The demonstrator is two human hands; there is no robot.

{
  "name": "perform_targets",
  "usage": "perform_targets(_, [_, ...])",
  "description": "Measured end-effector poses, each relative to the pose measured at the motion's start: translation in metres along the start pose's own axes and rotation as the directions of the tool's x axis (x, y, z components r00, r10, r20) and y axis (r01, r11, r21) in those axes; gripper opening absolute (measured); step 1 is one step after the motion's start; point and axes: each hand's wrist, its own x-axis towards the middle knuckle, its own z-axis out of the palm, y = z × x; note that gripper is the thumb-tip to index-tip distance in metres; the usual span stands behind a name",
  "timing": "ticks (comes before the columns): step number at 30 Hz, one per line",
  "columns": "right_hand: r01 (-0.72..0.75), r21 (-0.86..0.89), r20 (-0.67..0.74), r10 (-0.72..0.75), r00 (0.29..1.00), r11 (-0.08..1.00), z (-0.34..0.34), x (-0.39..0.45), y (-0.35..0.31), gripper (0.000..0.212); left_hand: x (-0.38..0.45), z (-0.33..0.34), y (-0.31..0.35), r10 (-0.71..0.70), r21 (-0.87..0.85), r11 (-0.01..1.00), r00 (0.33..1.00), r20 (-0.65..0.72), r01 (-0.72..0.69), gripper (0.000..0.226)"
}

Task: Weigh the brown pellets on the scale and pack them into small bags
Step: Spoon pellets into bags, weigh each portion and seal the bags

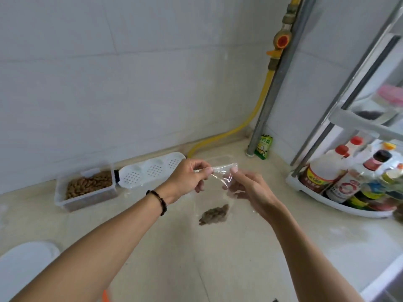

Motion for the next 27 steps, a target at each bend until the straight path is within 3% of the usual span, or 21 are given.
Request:
perform_targets(3, [-0.064, -0.209, 0.106, 0.088, 0.99, 0.976, -0.039, 0.01, 0.049, 0.008, 0.021, 0.033, -0.03, -0.133, -0.107, 0.986, 0.99, -0.043, 0.128, 0.015])
perform_targets(8, [-0.097, -0.425, -0.083, 0.068, 0.994, 0.9, -0.065, 0.031, 0.104, 0.017, 0.057, 0.072, -0.077, -0.318, -0.183, 0.942, 0.92, -0.229, 0.28, 0.011])
perform_targets(10, [-0.126, -0.451, -0.14, 0.069, 0.988, 0.883, -0.069, 0.046, 0.112, 0.014, 0.071, 0.083, -0.095, -0.286, -0.041, 0.956, 0.883, -0.372, 0.292, 0.025])
perform_targets(12, [-0.156, -0.518, -0.185, 0.068, 0.98, 0.841, -0.073, 0.063, 0.122, 0.009, 0.074, 0.092, -0.111, -0.076, 0.34, 0.911, 0.904, -0.42, 0.234, 0.043])
perform_targets(14, [-0.154, -0.668, -0.213, 0.012, 0.977, 0.728, -0.077, 0.072, 0.132, 0.027, 0.066, 0.099, -0.127, 0.143, 0.672, 0.74, 0.967, -0.21, 0.037, 0.048])
perform_targets(15, [-0.119, -0.751, -0.202, -0.055, 0.978, 0.649, -0.08, 0.073, 0.135, 0.035, 0.06, 0.103, -0.134, 0.157, 0.761, 0.646, 0.986, -0.05, -0.065, 0.051])
perform_targets(17, [-0.01, -0.869, -0.097, -0.151, 0.984, 0.494, -0.085, 0.068, 0.143, 0.044, 0.05, 0.11, -0.15, 0.048, 0.842, 0.502, 0.978, 0.201, -0.197, 0.06])
perform_targets(18, [0.044, -0.908, -0.019, -0.145, 0.989, 0.417, -0.086, 0.065, 0.148, 0.047, 0.048, 0.112, -0.157, -0.015, 0.857, 0.466, 0.966, 0.257, -0.22, 0.064])
perform_targets(20, [0.115, -0.946, 0.098, -0.071, 0.993, 0.304, -0.088, 0.061, 0.157, 0.053, 0.049, 0.115, -0.163, -0.095, 0.872, 0.442, 0.956, 0.276, -0.208, 0.069])
perform_targets(22, [0.13, -0.956, 0.13, -0.015, 0.991, 0.263, -0.087, 0.063, 0.165, 0.054, 0.055, 0.112, -0.165, -0.121, 0.88, 0.433, 0.955, 0.271, -0.195, 0.069])
perform_targets(27, [0.084, -0.953, 0.099, 0.036, 0.994, 0.292, -0.081, 0.072, 0.167, 0.056, 0.069, 0.1, -0.165, -0.146, 0.891, 0.408, 0.949, 0.28, -0.2, 0.067])
